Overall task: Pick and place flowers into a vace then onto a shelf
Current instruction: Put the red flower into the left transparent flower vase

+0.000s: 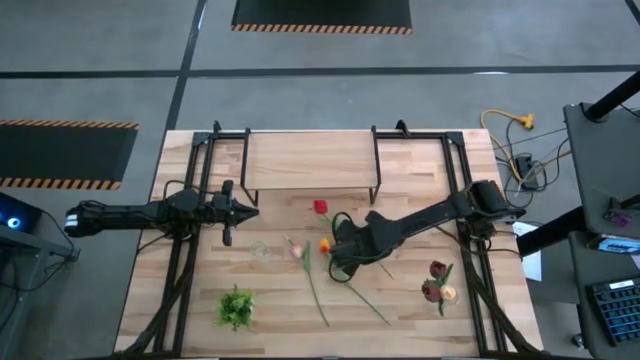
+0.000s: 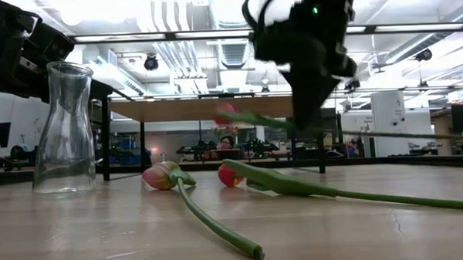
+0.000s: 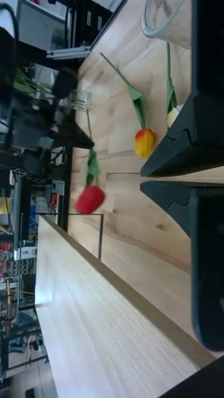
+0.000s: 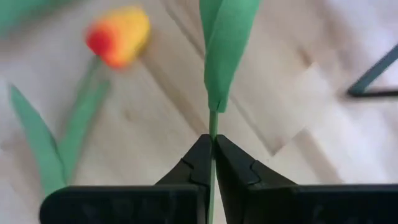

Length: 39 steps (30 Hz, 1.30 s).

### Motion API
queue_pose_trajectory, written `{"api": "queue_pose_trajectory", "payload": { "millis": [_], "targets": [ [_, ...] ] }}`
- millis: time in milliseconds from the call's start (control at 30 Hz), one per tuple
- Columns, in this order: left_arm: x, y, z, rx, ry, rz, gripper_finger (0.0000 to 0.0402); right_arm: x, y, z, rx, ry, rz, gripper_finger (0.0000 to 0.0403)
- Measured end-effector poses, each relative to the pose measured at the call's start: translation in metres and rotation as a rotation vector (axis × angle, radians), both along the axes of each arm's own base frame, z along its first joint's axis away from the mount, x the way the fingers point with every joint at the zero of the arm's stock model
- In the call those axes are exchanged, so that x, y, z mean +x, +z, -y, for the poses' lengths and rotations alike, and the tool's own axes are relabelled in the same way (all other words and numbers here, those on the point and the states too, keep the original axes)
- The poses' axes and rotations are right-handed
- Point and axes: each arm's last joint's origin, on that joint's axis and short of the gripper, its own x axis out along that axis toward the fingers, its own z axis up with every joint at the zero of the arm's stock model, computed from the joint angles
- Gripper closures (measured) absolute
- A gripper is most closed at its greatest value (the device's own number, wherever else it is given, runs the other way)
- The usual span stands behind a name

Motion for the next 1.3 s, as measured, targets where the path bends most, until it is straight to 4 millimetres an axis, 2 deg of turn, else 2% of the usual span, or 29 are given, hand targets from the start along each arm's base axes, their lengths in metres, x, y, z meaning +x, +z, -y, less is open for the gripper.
{"api": "queue_pose_trajectory", "payload": {
  "millis": [167, 300, 433, 667, 767, 1100, 1300],
  "targets": [
    [0.000, 0.000, 0.000, 0.000, 0.000, 0.000, 0.0396, 0.006, 0.037, -0.003, -0.078, 0.076, 0.262, 0.0394],
    [0.000, 0.000, 0.000, 0.000, 0.000, 0.000, 0.0396, 0.025, 0.056, -0.012, -0.098, 0.251, 0.489, 0.0394],
    [0.000, 0.000, 0.000, 0.000, 0.000, 0.000, 0.0396, 0.040, 0.077, -0.025, -0.193, 0.440, 0.701, 0.0394],
    [0.000, 0.000, 0.000, 0.000, 0.001, 0.000, 0.0396, 0.061, 0.097, -0.037, -0.394, 0.608, 0.978, 0.0394],
    [0.000, 0.000, 0.000, 0.000, 0.000, 0.000, 0.0396, 0.069, 0.098, -0.040, -0.453, 0.664, 1.073, 0.0394],
    [0.000, 0.000, 0.000, 0.000, 0.001, 0.000, 0.0396, 0.091, 0.082, -0.039, -0.624, 0.740, 1.313, 0.0394],
    [0.000, 0.000, 0.000, 0.000, 0.001, 0.000, 0.0396, 0.101, 0.070, -0.025, -0.676, 0.727, 1.394, 0.0394]
  ]
}}
